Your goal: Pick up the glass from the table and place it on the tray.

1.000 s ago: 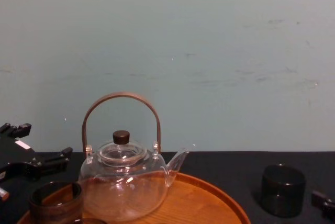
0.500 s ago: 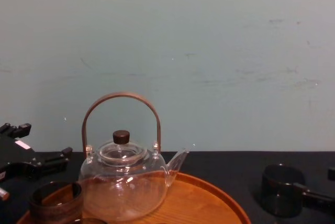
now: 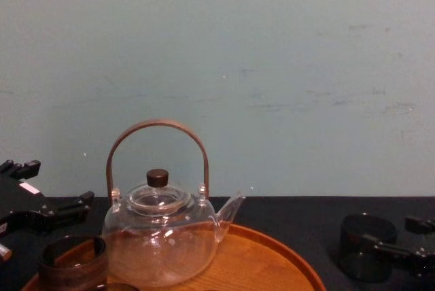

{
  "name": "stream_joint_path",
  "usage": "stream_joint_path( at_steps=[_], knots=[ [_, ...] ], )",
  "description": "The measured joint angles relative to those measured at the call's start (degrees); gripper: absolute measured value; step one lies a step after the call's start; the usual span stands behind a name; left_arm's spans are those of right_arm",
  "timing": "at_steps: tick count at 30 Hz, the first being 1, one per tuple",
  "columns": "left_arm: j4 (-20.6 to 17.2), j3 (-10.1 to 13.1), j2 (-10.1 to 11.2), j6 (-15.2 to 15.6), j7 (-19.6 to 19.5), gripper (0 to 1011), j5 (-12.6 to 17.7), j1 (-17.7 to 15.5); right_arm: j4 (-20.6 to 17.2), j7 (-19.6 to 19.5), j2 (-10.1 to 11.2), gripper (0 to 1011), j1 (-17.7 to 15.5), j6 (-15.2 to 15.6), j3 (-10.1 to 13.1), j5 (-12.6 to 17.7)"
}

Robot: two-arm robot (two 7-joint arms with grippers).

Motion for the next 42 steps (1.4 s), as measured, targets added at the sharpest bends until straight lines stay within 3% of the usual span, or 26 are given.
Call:
stream_joint_path(
  at_steps=[20,42],
  knots=[
    [0.0,0.0,0.0,0.0,0.0,1001,0.0,0.0,7.1,2.1,-2.0,1002,5.1,-1.6,-2.2,-0.9],
    [0.0,0.0,0.0,0.0,0.0,1001,0.0,0.0,7.2,2.0,-2.0,1002,5.2,-1.7,-2.2,-0.9]
  ],
)
